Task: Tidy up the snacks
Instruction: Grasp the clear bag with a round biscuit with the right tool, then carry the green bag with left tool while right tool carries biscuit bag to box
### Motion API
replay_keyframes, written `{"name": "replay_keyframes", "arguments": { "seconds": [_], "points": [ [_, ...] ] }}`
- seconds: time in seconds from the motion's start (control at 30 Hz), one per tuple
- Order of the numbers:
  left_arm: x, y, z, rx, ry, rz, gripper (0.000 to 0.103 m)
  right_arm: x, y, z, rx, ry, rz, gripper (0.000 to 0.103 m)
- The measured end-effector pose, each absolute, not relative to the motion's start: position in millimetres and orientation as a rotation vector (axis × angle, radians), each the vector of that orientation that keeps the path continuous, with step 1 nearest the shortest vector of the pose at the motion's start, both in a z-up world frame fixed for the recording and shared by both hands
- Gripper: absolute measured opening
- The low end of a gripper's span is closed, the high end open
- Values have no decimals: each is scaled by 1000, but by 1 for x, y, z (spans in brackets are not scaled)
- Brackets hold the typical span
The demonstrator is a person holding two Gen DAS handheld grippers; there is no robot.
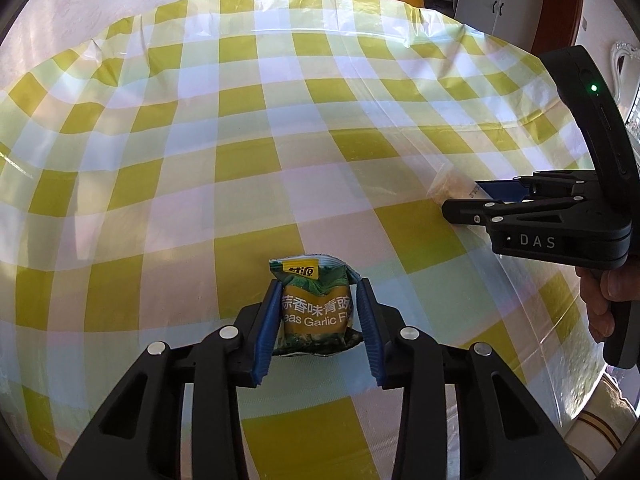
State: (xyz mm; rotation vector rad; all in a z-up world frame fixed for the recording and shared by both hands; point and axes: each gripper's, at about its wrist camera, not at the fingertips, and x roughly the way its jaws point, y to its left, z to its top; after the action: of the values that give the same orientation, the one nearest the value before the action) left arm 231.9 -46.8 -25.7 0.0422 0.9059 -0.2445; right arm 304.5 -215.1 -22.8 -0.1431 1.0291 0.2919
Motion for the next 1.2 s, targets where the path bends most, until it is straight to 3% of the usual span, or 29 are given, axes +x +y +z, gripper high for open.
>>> {"name": "replay_keyframes", "arguments": {
  "seconds": [0.63, 1.2],
  "points": [
    [205, -54, -26, 64, 1026, -156, 32, 216, -220, -25, -87, 1023, 120, 35],
    [158, -60, -1, -19, 994, -148, 31, 168, -234, -17, -76, 1019, 89, 35]
  ]
}}
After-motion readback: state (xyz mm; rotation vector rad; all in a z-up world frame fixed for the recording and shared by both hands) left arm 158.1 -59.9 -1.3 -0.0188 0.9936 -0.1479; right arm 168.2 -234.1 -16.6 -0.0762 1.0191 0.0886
